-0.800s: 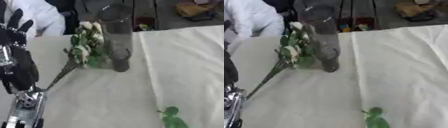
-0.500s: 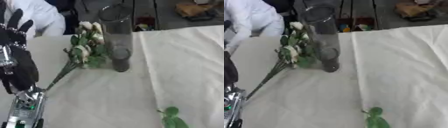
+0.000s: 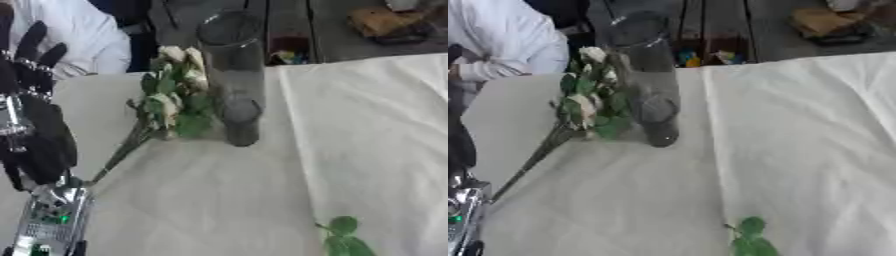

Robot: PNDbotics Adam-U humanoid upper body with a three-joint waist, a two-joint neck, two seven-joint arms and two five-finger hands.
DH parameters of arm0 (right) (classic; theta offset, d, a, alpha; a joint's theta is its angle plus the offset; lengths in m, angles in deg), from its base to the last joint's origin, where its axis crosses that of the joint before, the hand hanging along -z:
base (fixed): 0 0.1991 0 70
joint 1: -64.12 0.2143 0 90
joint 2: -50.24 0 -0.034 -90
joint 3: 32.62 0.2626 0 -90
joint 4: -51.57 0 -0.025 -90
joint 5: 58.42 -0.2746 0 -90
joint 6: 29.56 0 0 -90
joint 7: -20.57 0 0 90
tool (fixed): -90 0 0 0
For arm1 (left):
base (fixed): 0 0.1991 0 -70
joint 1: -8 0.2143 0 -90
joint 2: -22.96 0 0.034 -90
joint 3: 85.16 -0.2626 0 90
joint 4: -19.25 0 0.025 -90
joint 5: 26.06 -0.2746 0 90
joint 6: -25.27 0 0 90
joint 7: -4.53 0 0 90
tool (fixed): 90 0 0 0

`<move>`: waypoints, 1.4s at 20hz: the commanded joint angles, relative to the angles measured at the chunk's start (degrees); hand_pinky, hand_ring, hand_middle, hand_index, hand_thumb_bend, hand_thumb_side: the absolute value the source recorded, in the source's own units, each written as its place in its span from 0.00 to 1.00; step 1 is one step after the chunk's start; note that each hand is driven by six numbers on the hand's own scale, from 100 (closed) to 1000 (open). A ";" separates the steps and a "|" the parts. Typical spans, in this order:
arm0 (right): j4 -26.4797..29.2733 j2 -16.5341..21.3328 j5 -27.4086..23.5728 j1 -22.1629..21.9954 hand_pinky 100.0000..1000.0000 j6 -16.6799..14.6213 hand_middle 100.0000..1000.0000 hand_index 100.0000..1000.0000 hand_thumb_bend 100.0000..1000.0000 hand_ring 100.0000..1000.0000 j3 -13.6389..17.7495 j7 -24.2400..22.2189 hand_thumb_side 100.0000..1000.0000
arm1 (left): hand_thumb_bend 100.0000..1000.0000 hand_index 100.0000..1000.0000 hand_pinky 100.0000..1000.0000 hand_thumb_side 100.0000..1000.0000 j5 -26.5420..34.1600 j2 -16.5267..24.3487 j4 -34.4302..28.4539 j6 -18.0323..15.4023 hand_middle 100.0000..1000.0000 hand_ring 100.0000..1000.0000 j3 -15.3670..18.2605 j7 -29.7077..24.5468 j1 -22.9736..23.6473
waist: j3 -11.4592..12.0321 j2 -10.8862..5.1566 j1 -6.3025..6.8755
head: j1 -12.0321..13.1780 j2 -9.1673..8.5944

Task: Arrange flowers into the vase.

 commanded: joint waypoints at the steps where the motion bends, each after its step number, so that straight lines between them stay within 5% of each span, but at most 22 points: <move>1: 1.00 0.77 -0.21 0.31 0.57 -0.43 0.55 0.72 0.00 0.63 0.08 0.07 0.92 | 0.02 0.98 0.81 1.00 -1.48 4.26 -0.74 1.64 0.94 0.88 0.86 -0.37 -0.70 | 0.11 -1.27 -0.03 | 0.00 -0.82; 11: 1.00 1.17 -0.35 -0.22 0.57 -0.39 0.55 0.72 0.00 0.63 -0.04 -0.14 0.92 | 0.00 0.98 0.81 1.00 -9.51 18.18 0.81 10.18 0.92 0.88 3.33 -3.87 0.52 | -0.01 -2.03 0.43 | 0.33 -0.58; 20: 1.00 1.05 -0.69 -0.45 0.57 -0.43 0.55 0.72 0.00 0.63 -0.36 -0.61 0.92 | 0.00 1.00 0.89 1.00 -12.19 30.89 7.97 18.05 0.99 0.96 2.08 -10.66 -0.08 | -0.75 -2.44 0.70 | 0.97 -0.36; 28: 1.00 0.99 -0.94 -0.65 0.57 -0.45 0.54 0.72 0.00 0.63 -0.53 -0.95 0.92 | 0.00 1.00 0.93 1.00 -12.50 37.75 10.53 25.09 1.00 0.99 -0.25 -17.70 0.40 | -1.11 -2.59 0.86 | 1.09 -0.34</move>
